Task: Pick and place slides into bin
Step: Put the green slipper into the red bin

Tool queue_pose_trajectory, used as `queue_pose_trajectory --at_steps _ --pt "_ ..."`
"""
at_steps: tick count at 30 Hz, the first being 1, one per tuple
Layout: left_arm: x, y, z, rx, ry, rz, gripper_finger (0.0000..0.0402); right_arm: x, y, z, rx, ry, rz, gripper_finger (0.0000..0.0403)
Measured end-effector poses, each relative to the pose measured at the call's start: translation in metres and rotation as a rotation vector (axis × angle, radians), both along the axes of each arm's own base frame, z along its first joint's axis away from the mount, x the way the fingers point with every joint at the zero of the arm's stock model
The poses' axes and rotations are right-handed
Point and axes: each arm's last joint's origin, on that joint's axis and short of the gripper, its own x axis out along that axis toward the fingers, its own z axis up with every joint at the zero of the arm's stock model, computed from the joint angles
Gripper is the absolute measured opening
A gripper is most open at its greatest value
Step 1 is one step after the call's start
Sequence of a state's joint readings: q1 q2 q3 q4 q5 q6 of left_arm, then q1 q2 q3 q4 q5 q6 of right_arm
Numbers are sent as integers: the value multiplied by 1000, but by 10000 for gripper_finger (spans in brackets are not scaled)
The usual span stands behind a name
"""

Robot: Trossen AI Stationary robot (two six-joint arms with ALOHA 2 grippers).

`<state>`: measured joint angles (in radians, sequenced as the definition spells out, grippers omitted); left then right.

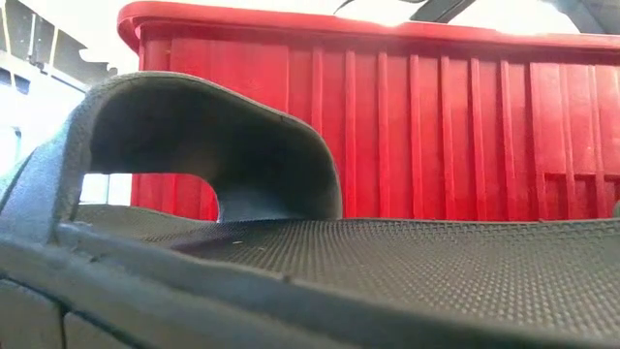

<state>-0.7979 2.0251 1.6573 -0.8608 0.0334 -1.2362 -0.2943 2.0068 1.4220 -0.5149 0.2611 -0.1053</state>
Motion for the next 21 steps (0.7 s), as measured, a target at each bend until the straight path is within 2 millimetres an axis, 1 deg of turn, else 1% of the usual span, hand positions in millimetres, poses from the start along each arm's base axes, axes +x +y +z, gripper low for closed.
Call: queue_pose_trajectory --at_steps 3,7,11,15,17,21 --pt "0 0 0 0 0 -1 49 0 0 0 26 -11 15 1" --pt "0 0 0 1 1 -1 49 2 0 1 14 -25 18 1" --pt "0 0 0 1 1 0 49 -1 1 -1 42 6 31 1" --pt "0 0 0 1 1 0 49 -3 -2 -1 -5 43 53 1" --pt "0 0 0 1 1 0 49 -4 -6 0 17 31 57 1" --pt "0 0 0 1 1 0 49 -5 -7 0 67 14 59 1"
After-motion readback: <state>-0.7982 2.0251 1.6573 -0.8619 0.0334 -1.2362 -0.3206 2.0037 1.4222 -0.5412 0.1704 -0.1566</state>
